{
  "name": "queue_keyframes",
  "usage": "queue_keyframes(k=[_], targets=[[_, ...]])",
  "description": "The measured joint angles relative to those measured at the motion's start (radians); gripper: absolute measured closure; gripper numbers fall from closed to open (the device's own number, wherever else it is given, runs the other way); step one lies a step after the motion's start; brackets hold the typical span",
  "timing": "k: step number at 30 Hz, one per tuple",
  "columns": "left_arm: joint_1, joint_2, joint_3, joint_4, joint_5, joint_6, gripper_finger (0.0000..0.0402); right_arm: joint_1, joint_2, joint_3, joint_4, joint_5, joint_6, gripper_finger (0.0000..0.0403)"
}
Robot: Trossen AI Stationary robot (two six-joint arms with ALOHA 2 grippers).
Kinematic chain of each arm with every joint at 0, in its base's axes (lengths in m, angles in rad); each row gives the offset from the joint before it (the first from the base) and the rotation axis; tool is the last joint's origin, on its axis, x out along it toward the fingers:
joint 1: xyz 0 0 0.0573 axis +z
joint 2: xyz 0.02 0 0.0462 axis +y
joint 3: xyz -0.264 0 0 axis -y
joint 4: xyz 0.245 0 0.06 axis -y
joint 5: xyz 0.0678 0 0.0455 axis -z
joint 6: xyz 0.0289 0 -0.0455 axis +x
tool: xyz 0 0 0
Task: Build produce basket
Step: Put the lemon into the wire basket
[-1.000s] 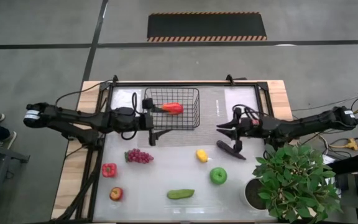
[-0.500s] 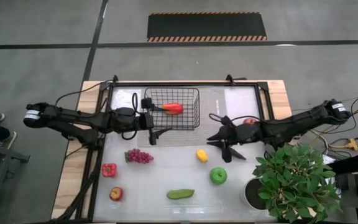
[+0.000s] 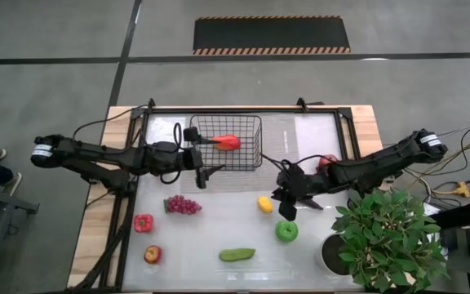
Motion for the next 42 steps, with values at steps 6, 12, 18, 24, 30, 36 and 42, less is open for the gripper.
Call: queue_keyframes(k=[6,12,18,24,30,36,42], targets=[[0.0,0.0,0.0,-0.042,0.0,-0.004,0.007,0.03,0.118,0.165,-0.226,-0.003,0.095,0.0344],[-0.001,-0.014,0.0,-0.096,0.0,-0.011,0.007,0.045,0.231,0.331,-0.499,-0.042,0.336,0.0344],[-0.01,-0.048,-0.001,-0.154,0.0,-0.066,0.007,0.045,0.324,0.439,-0.632,-0.127,0.435,0.031],[-0.049,-0.086,-0.001,-0.223,0.001,-0.102,0.007,0.034,0.405,0.511,-0.645,-0.112,0.504,0.0236],[-0.096,-0.132,-0.021,-0.277,0.001,-0.115,0.007,-0.004,0.502,0.545,-0.683,-0.114,0.536,0.0177],[-0.1,-0.223,-0.07,-0.251,-0.015,-0.116,0.007,-0.051,0.571,0.578,-0.676,-0.137,0.468,0.0132],[-0.105,-0.291,-0.118,-0.208,-0.015,-0.113,0.007,-0.088,0.612,0.604,-0.664,-0.155,0.402,0.0115]])
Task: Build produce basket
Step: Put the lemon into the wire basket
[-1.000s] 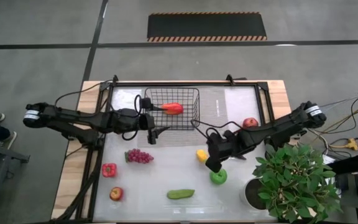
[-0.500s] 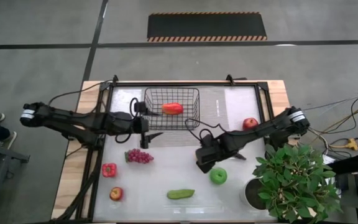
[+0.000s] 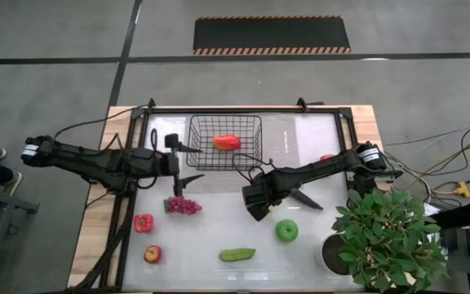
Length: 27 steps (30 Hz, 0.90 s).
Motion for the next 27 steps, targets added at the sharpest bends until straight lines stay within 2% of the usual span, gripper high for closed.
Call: queue_keyframes(k=[9,18,27], targets=[[0.0,-0.081,-0.03,0.021,-0.007,-0.001,0.007,-0.017,0.055,-0.001,0.072,-0.059,-0.045,0.0125],[0.0,-0.051,-0.031,0.02,-0.007,0.002,0.007,-0.019,0.11,0.0,0.069,-0.065,-0.062,0.0132],[0.0,-0.058,-0.031,0.023,-0.007,0.004,0.007,-0.019,0.121,0.004,0.069,-0.065,-0.07,0.0205]])
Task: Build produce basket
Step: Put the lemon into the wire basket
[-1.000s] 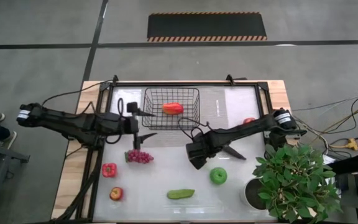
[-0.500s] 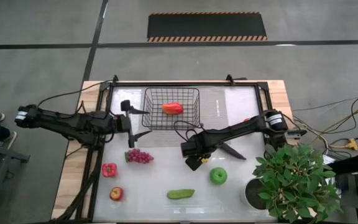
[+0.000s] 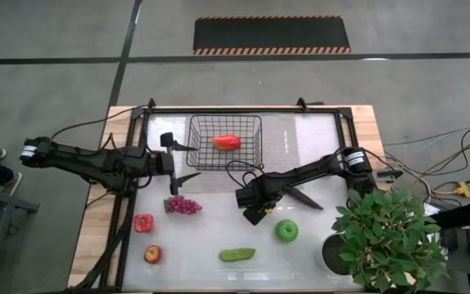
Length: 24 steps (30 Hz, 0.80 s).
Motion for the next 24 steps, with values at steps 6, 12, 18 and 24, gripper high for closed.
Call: queue_keyframes(k=[6,12,18,24], targets=[[0.0,0.003,0.0,-0.002,0.0,0.0,0.007,0.0,0.0,0.0,0.0,0.0,-0.004,0.0248],[0.0,0.004,0.0,0.0,0.0,0.0,0.007,-0.002,-0.031,0.0,-0.002,-0.004,-0.043,0.0252],[0.0,0.005,0.0,-0.001,0.0,0.0,0.007,-0.002,-0.095,0.01,0.005,-0.027,-0.163,0.0253],[0.0,0.005,0.0,-0.001,0.0,0.0,0.007,0.008,-0.129,0.055,0.055,-0.023,-0.412,0.0252]])
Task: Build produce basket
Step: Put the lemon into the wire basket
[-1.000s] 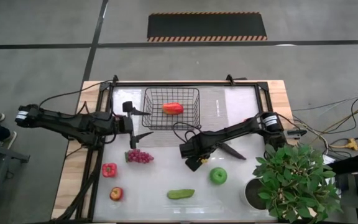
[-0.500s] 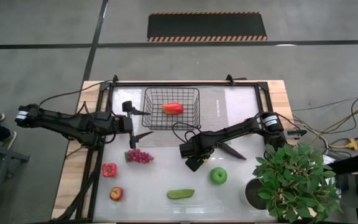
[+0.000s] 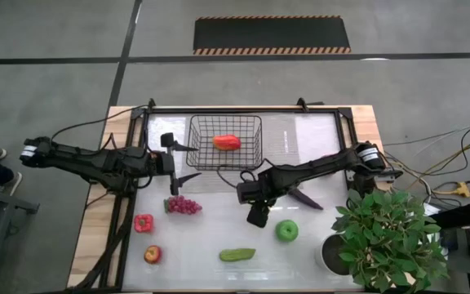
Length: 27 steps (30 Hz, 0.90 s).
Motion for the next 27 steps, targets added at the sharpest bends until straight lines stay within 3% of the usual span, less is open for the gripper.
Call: queue_keyframes(k=[7,12,27], targets=[[0.0,0.002,0.0,0.001,0.0,0.0,0.007,-0.014,-0.004,0.058,0.114,0.015,-0.236,0.0254],[0.0,0.001,0.0,0.002,0.0,0.0,0.007,-0.055,-0.004,0.099,0.209,0.093,-0.379,0.0254],[0.0,0.001,0.0,0.003,0.0,0.001,0.007,-0.331,0.013,0.145,0.263,0.23,-0.58,0.0256]])
